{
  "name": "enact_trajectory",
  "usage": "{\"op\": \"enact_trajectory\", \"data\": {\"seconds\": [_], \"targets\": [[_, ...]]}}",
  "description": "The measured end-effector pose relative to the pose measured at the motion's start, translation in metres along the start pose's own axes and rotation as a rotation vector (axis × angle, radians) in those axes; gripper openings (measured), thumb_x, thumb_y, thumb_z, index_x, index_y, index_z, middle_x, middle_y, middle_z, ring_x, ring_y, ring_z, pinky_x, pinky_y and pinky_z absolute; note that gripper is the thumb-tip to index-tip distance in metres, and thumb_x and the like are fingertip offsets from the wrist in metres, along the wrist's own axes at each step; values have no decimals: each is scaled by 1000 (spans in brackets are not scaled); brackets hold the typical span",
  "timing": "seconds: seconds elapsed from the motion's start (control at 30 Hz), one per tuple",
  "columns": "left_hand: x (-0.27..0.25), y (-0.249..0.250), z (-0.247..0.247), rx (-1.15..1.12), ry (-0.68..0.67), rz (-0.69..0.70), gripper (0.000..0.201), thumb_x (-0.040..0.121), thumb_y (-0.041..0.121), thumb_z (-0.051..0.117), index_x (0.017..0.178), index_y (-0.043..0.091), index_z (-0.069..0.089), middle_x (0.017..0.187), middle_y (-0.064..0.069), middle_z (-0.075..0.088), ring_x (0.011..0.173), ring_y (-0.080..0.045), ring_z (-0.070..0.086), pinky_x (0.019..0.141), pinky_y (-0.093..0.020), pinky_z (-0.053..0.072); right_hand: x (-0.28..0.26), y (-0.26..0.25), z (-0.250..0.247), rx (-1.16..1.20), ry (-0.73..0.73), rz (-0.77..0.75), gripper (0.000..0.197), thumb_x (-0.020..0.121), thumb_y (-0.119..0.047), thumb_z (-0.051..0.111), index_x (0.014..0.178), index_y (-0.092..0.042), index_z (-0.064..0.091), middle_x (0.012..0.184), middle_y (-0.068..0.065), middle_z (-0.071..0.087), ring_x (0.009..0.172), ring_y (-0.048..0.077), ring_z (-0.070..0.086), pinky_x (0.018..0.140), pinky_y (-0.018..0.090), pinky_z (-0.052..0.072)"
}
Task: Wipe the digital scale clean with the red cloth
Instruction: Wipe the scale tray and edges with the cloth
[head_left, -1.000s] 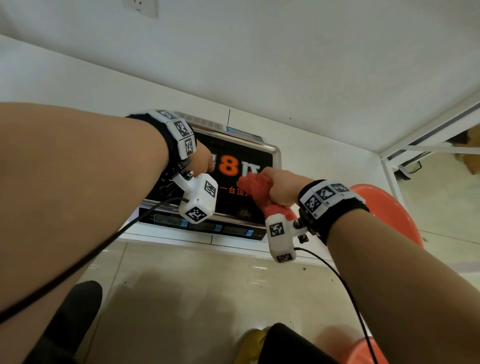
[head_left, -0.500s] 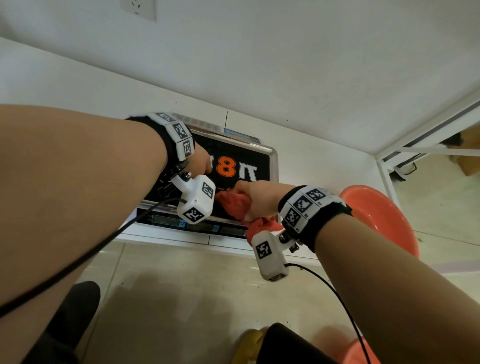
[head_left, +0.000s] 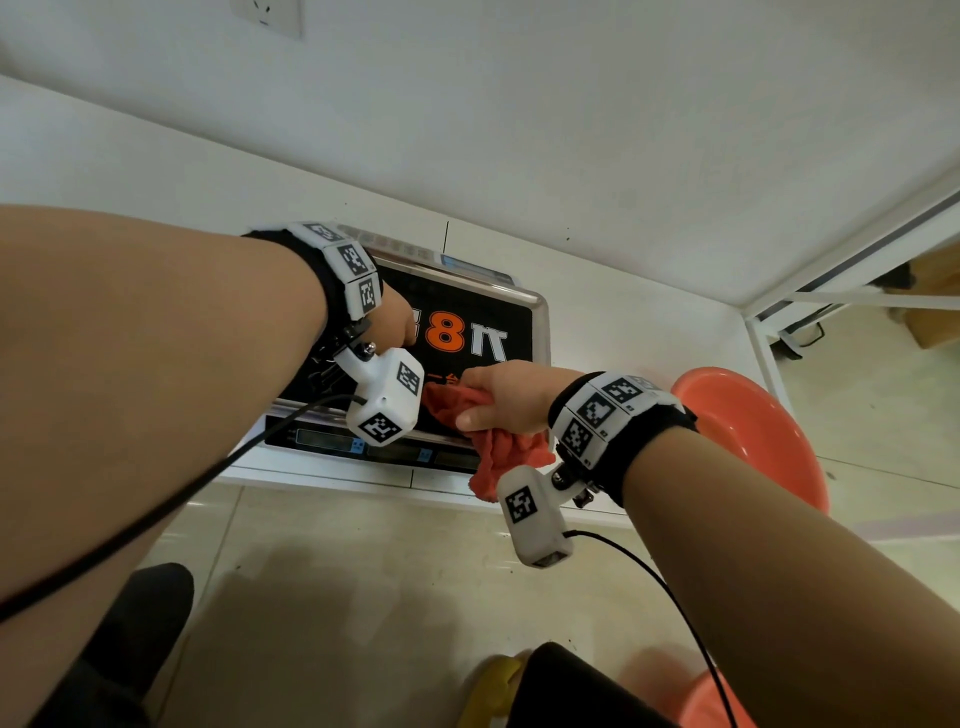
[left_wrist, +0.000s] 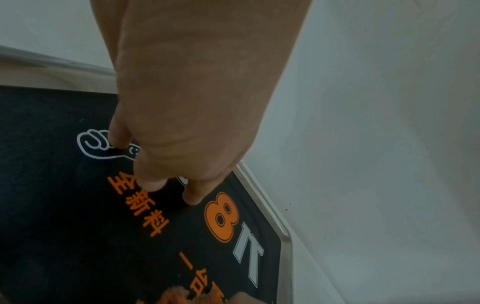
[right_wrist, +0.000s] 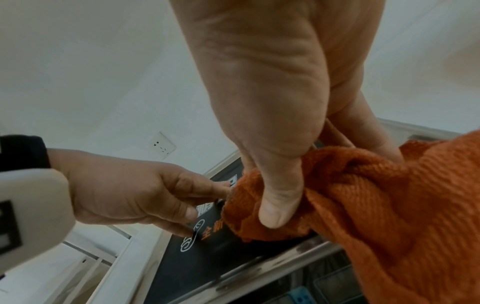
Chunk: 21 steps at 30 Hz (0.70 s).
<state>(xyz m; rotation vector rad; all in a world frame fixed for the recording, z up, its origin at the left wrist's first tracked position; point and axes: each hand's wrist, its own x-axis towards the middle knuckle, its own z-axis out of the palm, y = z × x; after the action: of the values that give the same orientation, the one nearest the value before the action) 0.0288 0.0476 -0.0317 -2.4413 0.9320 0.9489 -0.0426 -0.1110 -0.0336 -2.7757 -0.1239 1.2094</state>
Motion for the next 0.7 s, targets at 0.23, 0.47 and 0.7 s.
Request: {"op": "enact_trajectory", "data": {"seconds": [0.23,0.47,0.7], "targets": [[1,0,-1,36,12,18,46,99,10,34,145,11,34,145,-6,42,127,-20,47,58,-10,35,1,-6,4,-80,-13,-9,36,91,-38,68,123,-25,57,103,-2,65,97,20,62,83,33,51],[6,0,1,49,3,15,47,100,10,33,146,10,32,147,-6,41,129,-20,45,54,-1,36,3,-10,10,-206,19,-47,61,86,-33,75,138,-23,46,108,2,59,92,20,54,78,31,47],[6,0,3,12,3,12,45,99,12,37,143,9,38,146,-8,43,131,-23,46,59,-12,34,5,-12,15,-244,65,-43,71,82,-26,79,142,-16,42,105,3,56,91,20,52,76,31,46]]}}
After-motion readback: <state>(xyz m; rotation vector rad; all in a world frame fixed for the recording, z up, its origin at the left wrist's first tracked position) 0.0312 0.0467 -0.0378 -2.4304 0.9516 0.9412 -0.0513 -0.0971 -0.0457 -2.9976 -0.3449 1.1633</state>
